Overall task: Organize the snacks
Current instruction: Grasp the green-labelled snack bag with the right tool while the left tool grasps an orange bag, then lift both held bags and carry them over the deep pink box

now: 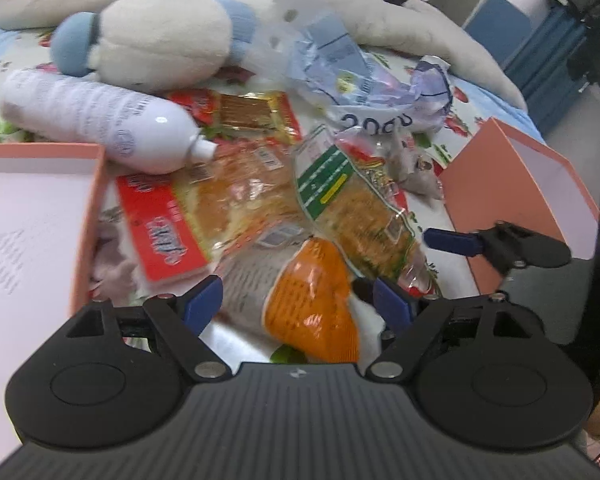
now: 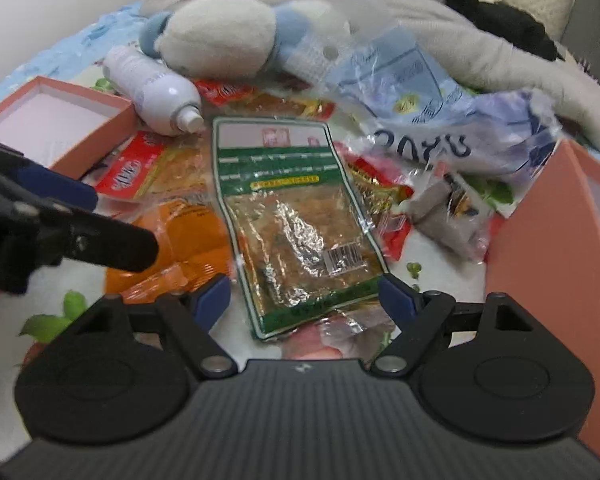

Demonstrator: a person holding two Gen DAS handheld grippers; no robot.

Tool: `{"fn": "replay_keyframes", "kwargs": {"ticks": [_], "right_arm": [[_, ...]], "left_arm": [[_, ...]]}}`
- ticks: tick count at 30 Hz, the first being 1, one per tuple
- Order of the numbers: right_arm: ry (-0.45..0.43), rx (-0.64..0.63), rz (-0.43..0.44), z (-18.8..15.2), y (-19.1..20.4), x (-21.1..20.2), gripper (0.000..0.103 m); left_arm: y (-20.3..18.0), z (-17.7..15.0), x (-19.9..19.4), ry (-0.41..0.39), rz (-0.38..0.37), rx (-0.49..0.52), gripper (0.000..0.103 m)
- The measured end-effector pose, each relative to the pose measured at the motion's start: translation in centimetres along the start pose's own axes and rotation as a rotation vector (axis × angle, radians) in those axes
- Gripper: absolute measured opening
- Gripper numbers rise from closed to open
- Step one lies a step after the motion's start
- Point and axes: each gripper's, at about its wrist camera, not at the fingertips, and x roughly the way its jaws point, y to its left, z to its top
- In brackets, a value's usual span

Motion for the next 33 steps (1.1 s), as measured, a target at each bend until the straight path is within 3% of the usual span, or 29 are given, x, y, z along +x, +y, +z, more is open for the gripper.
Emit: {"fn": "replay_keyframes", "kwargs": {"ticks": [6,11,14,16,22,33], "right_arm": [[0.021,0.018,0.012,0.0,0.1,1.6,0.085],[0.023,0.049,0.052,-0.2,-0.4,1.6,0.078],[0.021,0.036,0.068,-0.2,-0.1,1.3,0.067],[0.021,0.030,0.058,-0.1,0.2,1.0,0.049],[0.033,0.084,0.067,-0.4,-0.3,-0.2,0.024],[0.017,0.188,0.081,-3.2,0.5,-5.8,0.020]], "left_arm": [[-0.2,-0.5,2.5,0.014,0.027,0.025,0.082],[0.3,-1.0,2.5,0.003,0.044,0.005,0.069],[0.4,-1.2,2.2,-0.007,0.055,0.003,0.062],[0.4,-1.3,2.0,-0.007,0.055,-0.003,0.059],[0.1,-2.3,0.4,-0.009,0.069,-0.017,0.055],[-0.2,-5.7,-5.1,-0.054,0.104,-0.149,0.054]]}}
